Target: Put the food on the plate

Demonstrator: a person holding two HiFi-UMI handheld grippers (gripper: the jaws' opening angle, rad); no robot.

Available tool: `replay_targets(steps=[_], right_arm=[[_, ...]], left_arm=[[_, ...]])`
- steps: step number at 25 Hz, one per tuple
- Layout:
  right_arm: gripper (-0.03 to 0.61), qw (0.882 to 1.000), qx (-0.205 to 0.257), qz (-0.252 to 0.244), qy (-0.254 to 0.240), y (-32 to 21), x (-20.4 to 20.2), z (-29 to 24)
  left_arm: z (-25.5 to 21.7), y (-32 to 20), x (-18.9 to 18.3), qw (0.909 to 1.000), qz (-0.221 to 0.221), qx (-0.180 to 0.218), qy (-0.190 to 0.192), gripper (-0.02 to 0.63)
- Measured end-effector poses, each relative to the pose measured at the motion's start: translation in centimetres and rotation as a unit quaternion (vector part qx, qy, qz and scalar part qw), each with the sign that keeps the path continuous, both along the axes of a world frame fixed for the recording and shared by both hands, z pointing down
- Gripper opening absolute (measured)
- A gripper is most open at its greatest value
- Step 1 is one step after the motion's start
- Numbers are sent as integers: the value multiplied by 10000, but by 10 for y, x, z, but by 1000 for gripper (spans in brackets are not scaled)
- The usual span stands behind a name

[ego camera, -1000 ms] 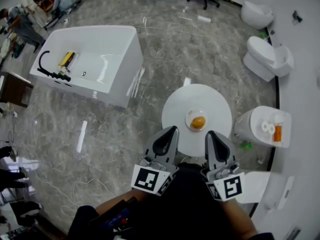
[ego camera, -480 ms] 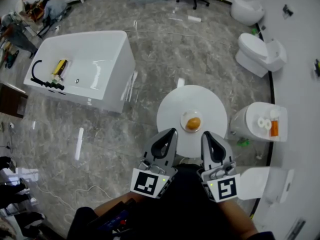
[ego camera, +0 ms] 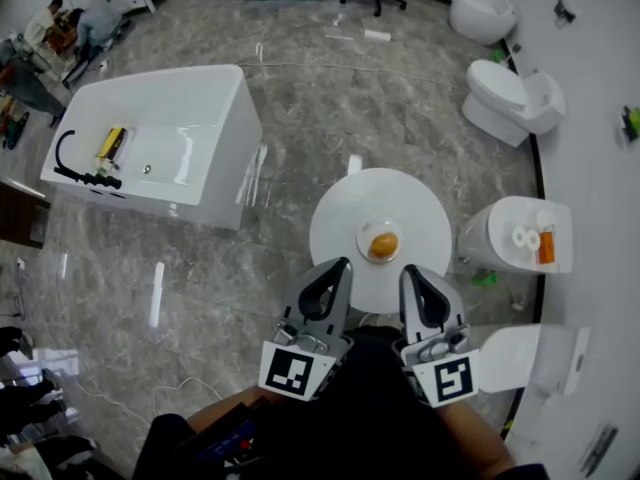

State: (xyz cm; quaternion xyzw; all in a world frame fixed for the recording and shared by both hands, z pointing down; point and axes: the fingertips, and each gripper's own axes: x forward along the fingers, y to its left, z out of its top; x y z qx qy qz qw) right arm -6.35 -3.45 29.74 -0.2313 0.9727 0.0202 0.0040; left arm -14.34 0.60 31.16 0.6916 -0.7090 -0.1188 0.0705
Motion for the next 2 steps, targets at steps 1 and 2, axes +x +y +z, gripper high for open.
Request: replay_targets(steps=[1, 2], right_arm=[[6, 10000, 4, 9, 11, 0, 0, 0], [6, 10000, 6, 19, 24, 0, 1, 1]], left_arm=[[-1, 0, -1, 10000, -28, 17, -34, 0], [-1, 1, -2, 10000, -56, 34, -68, 0]])
